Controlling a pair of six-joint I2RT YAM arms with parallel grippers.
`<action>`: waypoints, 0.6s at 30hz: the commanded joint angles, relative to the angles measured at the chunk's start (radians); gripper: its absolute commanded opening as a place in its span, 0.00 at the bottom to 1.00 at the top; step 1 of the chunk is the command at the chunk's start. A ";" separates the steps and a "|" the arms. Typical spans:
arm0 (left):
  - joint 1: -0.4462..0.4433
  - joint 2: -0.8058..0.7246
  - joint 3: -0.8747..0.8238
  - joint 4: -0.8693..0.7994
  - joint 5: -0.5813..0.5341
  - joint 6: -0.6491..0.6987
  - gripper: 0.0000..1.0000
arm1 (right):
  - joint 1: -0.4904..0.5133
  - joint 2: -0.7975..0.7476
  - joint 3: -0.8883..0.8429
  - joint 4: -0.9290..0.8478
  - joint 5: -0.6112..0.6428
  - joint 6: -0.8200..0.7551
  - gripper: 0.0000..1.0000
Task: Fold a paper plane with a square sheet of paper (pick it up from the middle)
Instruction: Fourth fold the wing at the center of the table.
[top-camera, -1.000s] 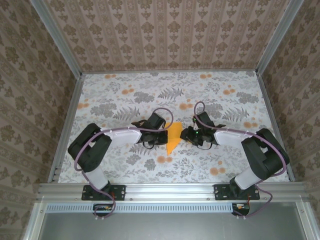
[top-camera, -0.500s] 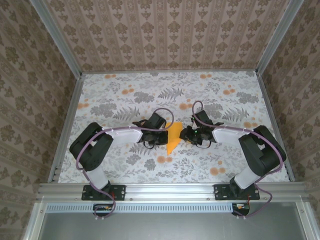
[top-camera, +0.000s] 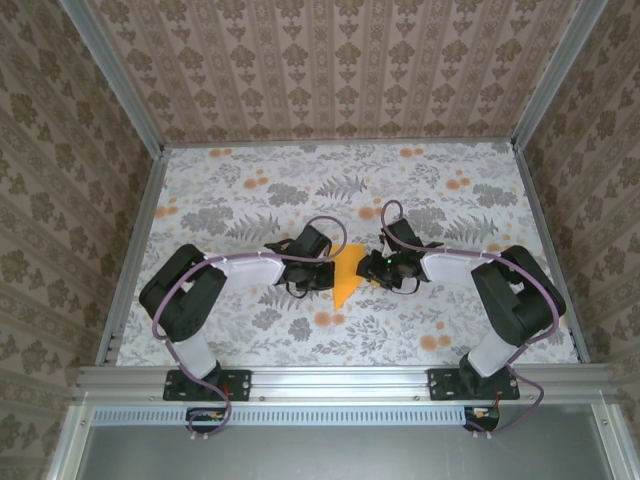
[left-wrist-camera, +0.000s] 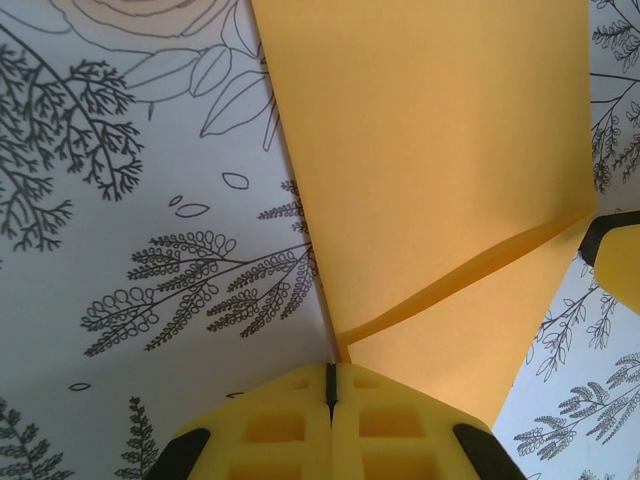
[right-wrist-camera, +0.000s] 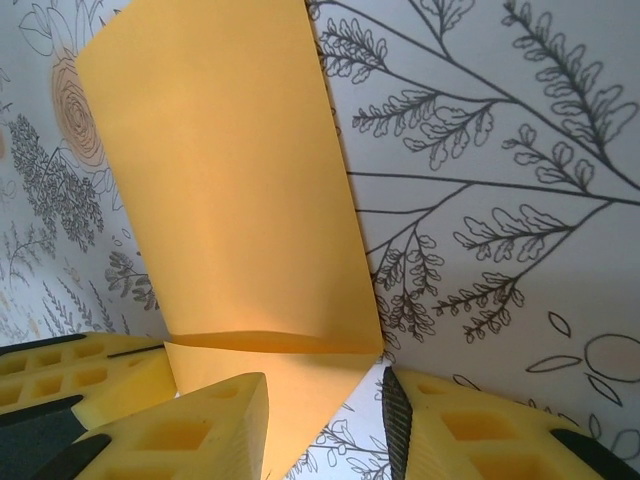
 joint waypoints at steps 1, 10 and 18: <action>0.008 0.015 0.012 -0.035 -0.007 0.021 0.00 | -0.005 0.024 0.014 0.025 -0.060 0.012 0.37; 0.007 -0.113 -0.003 -0.041 -0.039 0.029 0.00 | -0.009 0.020 -0.022 0.139 -0.135 0.065 0.35; 0.005 -0.168 -0.026 -0.028 -0.056 0.019 0.00 | -0.009 0.009 -0.046 0.189 -0.159 0.084 0.34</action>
